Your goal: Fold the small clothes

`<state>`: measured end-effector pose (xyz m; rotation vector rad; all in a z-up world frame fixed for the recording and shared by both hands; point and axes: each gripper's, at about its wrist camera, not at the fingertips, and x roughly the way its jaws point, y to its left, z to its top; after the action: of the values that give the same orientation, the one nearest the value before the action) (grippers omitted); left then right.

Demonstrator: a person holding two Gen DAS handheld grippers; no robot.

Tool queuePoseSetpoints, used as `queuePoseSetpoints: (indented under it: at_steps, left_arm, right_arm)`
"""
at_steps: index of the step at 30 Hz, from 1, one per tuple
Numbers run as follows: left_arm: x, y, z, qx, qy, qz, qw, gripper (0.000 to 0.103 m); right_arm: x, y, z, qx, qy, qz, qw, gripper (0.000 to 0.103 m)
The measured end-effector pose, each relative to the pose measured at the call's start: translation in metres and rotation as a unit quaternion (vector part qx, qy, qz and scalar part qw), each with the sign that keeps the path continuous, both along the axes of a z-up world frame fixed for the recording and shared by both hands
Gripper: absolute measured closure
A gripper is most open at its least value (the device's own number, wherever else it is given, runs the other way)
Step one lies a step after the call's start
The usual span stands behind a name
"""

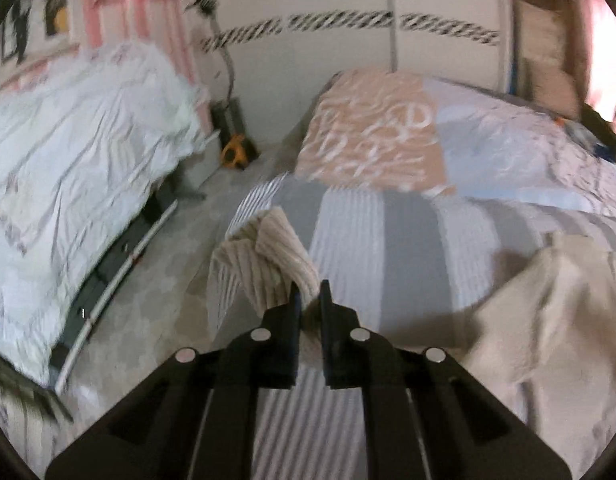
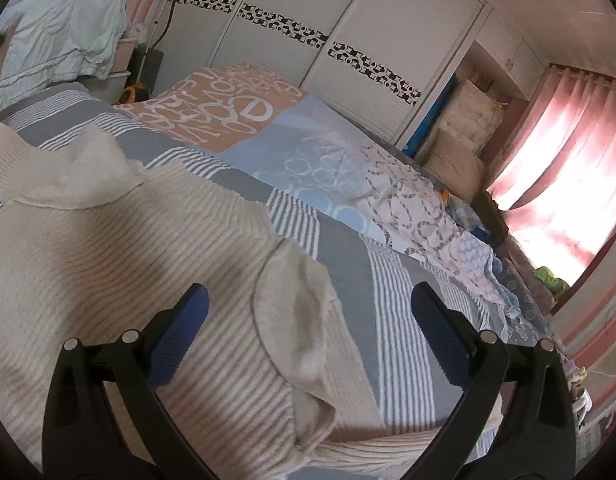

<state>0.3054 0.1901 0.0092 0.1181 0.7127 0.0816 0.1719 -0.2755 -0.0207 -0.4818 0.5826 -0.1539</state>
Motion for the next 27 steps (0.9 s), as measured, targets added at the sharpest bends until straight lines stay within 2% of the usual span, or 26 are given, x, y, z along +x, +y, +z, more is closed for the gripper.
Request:
queuePoseSetpoints:
  at_steps: [3,7,12,16,19,22,24,27]
  left_arm:
    - [-0.005,-0.043,0.030,0.014,-0.018,-0.048,0.9986,0.094]
    - [-0.017,-0.122,0.057,0.031,-0.036,-0.131,0.9902,0.094]
    - [-0.034,-0.239,0.054,0.015,-0.030,-0.235,0.9715,0.094]
    - [-0.045,-0.326,0.027,-0.024,-0.007,-0.293,0.9557,0.094]
    - [-0.048,-0.390,-0.010,-0.041,0.026,-0.316,0.9475,0.094]
    - [-0.051,-0.427,-0.044,-0.050,0.068,-0.327,0.9414,0.094]
    - [-0.054,-0.449,-0.072,-0.042,0.104,-0.332,0.9367,0.094]
    - [-0.058,-0.454,-0.096,-0.027,0.148,-0.340,0.9283,0.093]
  right_arm:
    - [-0.003,-0.017,0.001,0.000,0.004,-0.005,1.000,0.003]
    - [-0.009,-0.052,0.000,0.011,0.011,-0.027,1.000,0.003]
    - [-0.020,-0.103,-0.002,0.033,0.015,-0.063,0.997,0.003]
    - [-0.028,-0.144,-0.006,0.050,0.023,-0.094,0.994,0.003]
    - [-0.036,-0.166,-0.010,0.060,0.028,-0.112,0.991,0.003]
    - [-0.041,-0.177,-0.017,0.059,0.037,-0.123,0.990,0.003]
    - [-0.043,-0.178,-0.021,0.058,0.041,-0.123,0.990,0.003]
    - [-0.043,-0.171,-0.023,0.058,0.047,-0.116,0.990,0.003]
